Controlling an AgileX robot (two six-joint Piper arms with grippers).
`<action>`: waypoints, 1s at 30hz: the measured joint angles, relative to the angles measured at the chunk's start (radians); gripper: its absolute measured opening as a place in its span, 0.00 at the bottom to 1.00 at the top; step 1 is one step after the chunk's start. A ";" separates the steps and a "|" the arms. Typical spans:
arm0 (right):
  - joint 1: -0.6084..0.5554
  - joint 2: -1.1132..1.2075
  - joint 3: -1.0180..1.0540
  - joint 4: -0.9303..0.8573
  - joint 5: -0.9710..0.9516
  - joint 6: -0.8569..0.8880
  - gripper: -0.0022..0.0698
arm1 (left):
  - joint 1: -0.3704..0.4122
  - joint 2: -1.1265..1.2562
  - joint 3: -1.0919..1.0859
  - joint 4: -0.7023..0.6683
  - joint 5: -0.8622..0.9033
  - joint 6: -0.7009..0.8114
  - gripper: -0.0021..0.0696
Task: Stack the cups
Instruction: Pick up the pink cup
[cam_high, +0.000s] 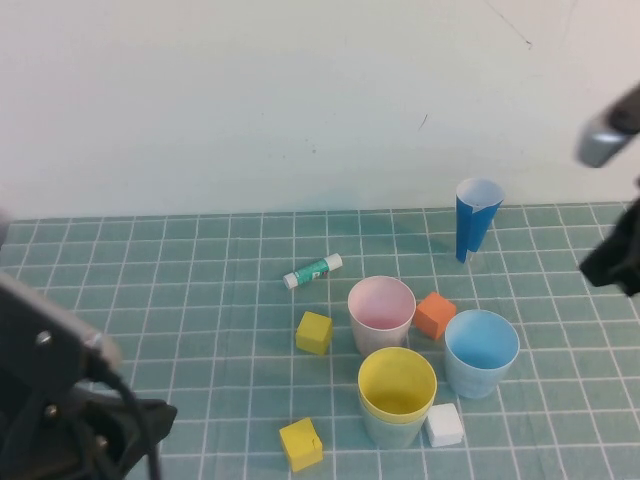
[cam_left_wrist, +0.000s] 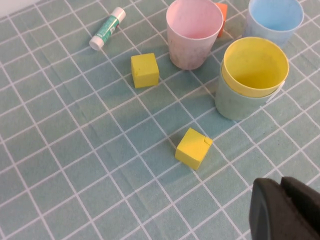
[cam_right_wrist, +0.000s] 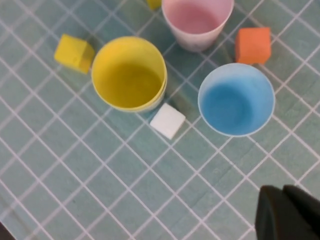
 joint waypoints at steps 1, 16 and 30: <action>0.029 0.044 -0.040 -0.030 0.017 0.011 0.03 | 0.000 -0.010 0.003 0.000 0.005 -0.001 0.03; 0.242 0.556 -0.565 -0.167 0.170 0.017 0.03 | 0.000 -0.071 0.006 0.000 0.068 -0.004 0.03; 0.262 0.904 -0.856 -0.191 0.144 0.151 0.77 | 0.000 -0.071 0.006 0.041 0.158 -0.004 0.03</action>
